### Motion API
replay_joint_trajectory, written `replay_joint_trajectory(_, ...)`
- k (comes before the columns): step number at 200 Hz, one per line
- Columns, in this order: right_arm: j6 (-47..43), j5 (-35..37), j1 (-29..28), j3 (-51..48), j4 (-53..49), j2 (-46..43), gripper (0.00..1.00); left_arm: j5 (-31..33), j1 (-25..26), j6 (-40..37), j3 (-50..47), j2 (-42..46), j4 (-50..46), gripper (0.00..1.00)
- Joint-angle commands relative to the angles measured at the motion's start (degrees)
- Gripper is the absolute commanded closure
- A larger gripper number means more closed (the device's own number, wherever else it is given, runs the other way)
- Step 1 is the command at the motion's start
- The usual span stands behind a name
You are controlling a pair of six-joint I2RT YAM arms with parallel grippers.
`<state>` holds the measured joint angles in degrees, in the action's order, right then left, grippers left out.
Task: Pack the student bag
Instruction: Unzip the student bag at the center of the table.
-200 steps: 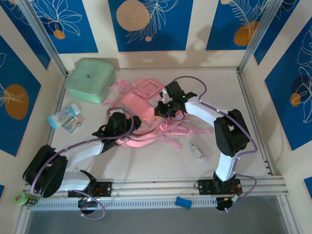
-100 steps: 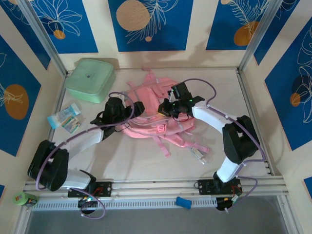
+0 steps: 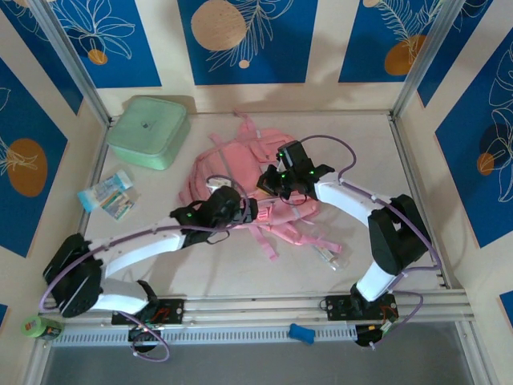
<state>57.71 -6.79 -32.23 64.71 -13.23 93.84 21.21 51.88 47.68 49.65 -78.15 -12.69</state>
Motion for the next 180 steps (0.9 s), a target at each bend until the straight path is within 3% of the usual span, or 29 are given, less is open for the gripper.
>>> replay_joint_trajectory(1, 1.05, -2.77, -1.27, -0.16, 3.36, -3.58, 1.0, 9.6, 2.2, 5.98, 4.94, -3.95, -5.58, 0.01)
replay_joint_trajectory(71, 2.98, -4.11, -1.36, -0.08, 5.1, -3.27, 1.0, 16.35, 1.61, 14.84, 11.65, -12.51, -7.52, 0.01)
replay_joint_trajectory(95, 4.06, -5.25, -1.11, 0.04, 6.1, -2.99, 1.0, 20.42, 1.11, 19.47, 15.06, -14.81, -15.58, 0.0)
replay_joint_trajectory(127, 3.73, -5.38, -0.78, 0.98, 5.94, -2.49, 1.0, 23.21, 0.71, 20.49, 13.06, -12.89, -18.89, 0.0)
replay_joint_trajectory(180, 3.74, -6.33, -0.34, 2.0, 6.75, -1.15, 1.0, 19.16, -0.11, 13.81, 7.66, -3.91, -18.72, 0.27)
